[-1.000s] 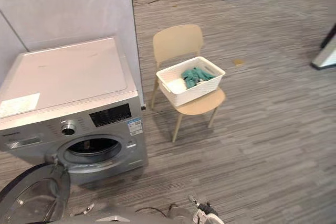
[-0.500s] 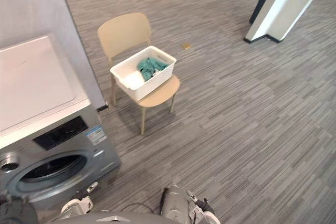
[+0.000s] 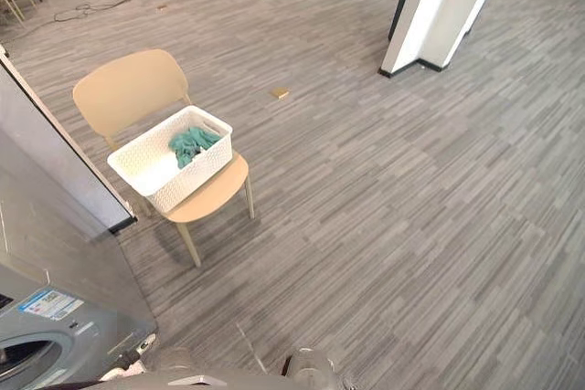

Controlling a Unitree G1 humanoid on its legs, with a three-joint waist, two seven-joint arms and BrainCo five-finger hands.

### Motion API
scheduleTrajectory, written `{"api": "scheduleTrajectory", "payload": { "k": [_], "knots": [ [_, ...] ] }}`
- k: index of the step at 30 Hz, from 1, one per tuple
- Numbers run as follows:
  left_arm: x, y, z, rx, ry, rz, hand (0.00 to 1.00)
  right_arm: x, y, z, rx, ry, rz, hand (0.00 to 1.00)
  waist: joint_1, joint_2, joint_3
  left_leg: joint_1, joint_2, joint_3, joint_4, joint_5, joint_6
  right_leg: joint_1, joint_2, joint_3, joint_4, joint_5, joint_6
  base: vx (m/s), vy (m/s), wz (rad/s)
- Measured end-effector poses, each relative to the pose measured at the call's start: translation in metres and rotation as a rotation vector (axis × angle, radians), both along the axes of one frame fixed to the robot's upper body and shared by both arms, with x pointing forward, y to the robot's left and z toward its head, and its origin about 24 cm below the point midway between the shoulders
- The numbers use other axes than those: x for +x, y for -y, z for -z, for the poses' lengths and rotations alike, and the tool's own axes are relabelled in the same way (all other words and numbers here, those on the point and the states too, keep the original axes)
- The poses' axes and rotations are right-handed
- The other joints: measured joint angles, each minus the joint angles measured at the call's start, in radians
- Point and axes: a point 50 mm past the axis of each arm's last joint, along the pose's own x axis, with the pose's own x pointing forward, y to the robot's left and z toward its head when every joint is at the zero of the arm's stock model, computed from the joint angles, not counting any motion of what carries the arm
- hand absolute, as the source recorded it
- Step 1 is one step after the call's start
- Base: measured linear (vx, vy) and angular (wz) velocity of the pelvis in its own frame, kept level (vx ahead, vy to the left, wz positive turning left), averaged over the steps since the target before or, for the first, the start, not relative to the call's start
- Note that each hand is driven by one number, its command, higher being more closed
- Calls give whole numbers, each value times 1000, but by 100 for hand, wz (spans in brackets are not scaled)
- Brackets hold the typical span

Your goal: Pick up the laundry basket with both hands and put the clothes into the washing machine.

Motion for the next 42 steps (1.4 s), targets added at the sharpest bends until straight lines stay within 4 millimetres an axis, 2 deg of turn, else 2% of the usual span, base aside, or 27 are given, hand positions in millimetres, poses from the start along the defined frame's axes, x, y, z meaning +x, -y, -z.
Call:
{"api": "scheduleTrajectory", "payload": {
  "k": [2,4,5,6,7,8,10,11,14,15,17,19,20,22,23,25,26,27,29,30,31,32,33,35,37,40,42],
  "knots": [
    [-8,1,2,-12,-26,2,0,18,1,-3,-12,39,-39,0,15,0,2,-65,-62,63,-91,-46,3,49,0,0,-53,9,12,291,12,-14],
    [-17,5,3,-29,-48,-6,0,38,-1,-7,-22,103,-57,0,21,1,10,-74,-97,165,-366,-49,7,88,-10,0,-88,11,35,352,68,-8],
    [-17,6,4,-31,-51,-7,0,44,3,-10,-39,125,-59,0,21,9,14,-60,-108,204,-535,-3,9,105,-10,-2,-95,-1,55,290,83,2],
    [-20,6,4,-32,-57,-6,0,45,2,-10,-40,130,-59,0,22,10,19,-40,-120,221,-597,64,65,114,-13,-3,-95,-12,69,389,93,17],
    [-19,0,3,-18,-59,-4,0,53,-8,-9,-15,147,-70,0,36,-20,20,2,-186,270,-688,69,58,145,-52,3,-138,-6,66,398,82,20],
    [-17,-2,3,-11,-53,7,0,56,-9,-10,-13,154,-72,0,35,-38,12,0,-199,272,-696,68,57,159,-54,1,-173,14,64,479,101,18],
    [-15,-2,3,-17,-62,5,0,71,-5,-14,-28,187,-82,0,44,-17,32,3,-205,263,-657,18,85,200,-49,16,-252,96,65,339,128,4],
    [-19,-2,4,-22,-75,-11,0,71,-5,-14,-28,187,-84,0,44,-16,31,13,-214,263,-658,6,102,204,-56,30,-242,97,65,335,182,0],
    [-36,4,7,-43,-127,-64,0,61,-5,-10,-15,153,-77,0,41,-12,25,99,-248,275,-695,-61,132,140,-110,108,9,71,103,238,127,-7],
    [-37,-1,7,-29,-133,-46,0,50,-8,-7,-1,129,-65,0,33,-27,15,142,-279,268,-739,-60,130,40,-145,146,253,80,151,240,93,15],
    [-31,-7,5,-7,-118,-10,0,23,-12,0,36,68,-32,0,10,-53,7,203,-331,216,-785,-57,129,-75,-162,183,593,131,203,335,29,71],
    [-19,-9,3,8,-88,21,0,-3,-11,3,47,18,9,0,-5,-53,9,264,-356,149,-803,-56,134,-143,-135,192,773,112,197,313,-65,98],
    [-7,-9,0,16,-52,48,0,-18,-10,4,48,-13,35,0,-19,-51,9,295,-360,100,-814,-59,132,-186,-129,173,804,74,163,273,-102,121],
    [16,-3,-4,13,16,80,0,-36,-15,5,57,-48,53,0,-22,-51,8,326,-360,19,-829,-59,129,-261,-150,167,744,28,119,243,-127,139],
    [30,3,-6,7,59,100,0,-44,-21,6,69,-65,61,0,-22,-49,8,337,-354,-49,-827,-66,119,-288,-167,187,645,19,97,224,-207,163],
    [42,12,-9,-10,100,120,0,-49,-32,8,99,-80,53,0,-32,-47,1,332,-329,-142,-802,-91,91,-292,-148,301,421,34,67,199,-276,163],
    [43,14,-9,-13,107,122,0,-47,-33,7,101,-74,36,0,-41,-47,-2,328,-311,-201,-767,-124,73,-263,-124,416,270,63,62,179,-368,133],
    [41,13,-8,-13,105,121,0,-46,-33,7,100,-72,23,0,-40,-47,-5,327,-294,-228,-740,-149,55,-239,-119,455,190,108,66,247,-504,138],
    [28,5,-7,11,84,109,0,-50,-37,7,106,-81,3,0,-25,-82,-48,316,-274,-274,-704,-191,-1,-215,-132,449,91,265,113,246,-521,85],
    [20,2,-6,22,58,122,0,-46,-40,8,112,-77,-20,0,-18,-89,-68,306,-247,-298,-690,-212,-35,-182,-147,378,77,160,195,234,-610,77],
    [14,7,-3,6,31,121,0,-41,-26,5,69,-74,-39,0,-19,-60,-77,302,-186,-320,-697,-214,-55,-158,-113,296,69,115,173,184,-601,85],
    [12,10,-2,-3,28,111,0,-41,-20,4,52,-73,-46,0,-20,-48,-83,293,-161,-317,-712,-199,-72,-157,-101,262,72,103,156,135,-637,102],
    [8,15,-1,-21,22,91,0,-27,-10,0,16,-33,-75,0,-19,-23,-96,292,-113,-308,-766,-140,-103,-156,-73,200,87,76,124,90,-490,86],
    [6,15,0,-24,13,86,0,1,-5,-5,-17,50,-114,0,-20,-24,-97,274,-87,-293,-791,-68,-113,-154,-65,150,93,59,96,67,-445,85],
    [3,15,1,-26,4,79,0,50,10,-26,-112,229,-143,0,-33,-19,-98,220,-52,-224,-780,17,-91,-123,-63,53,68,45,62,-9,-396,109],
    [2,13,0,-11,-4,119,0,89,27,-63,-262,415,-167,0,-39,-18,-97,186,-23,-21,-723,27,-53,-79,-63,-24,32,41,54,-38,-216,95],
    [2,10,0,9,-22,183,0,122,42,-108,-442,577,-217,0,-43,-19,-96,188,-24,127,-764,26,-45,-68,-63,-66,-3,50,47,-41,-55,62]
  ]
}}
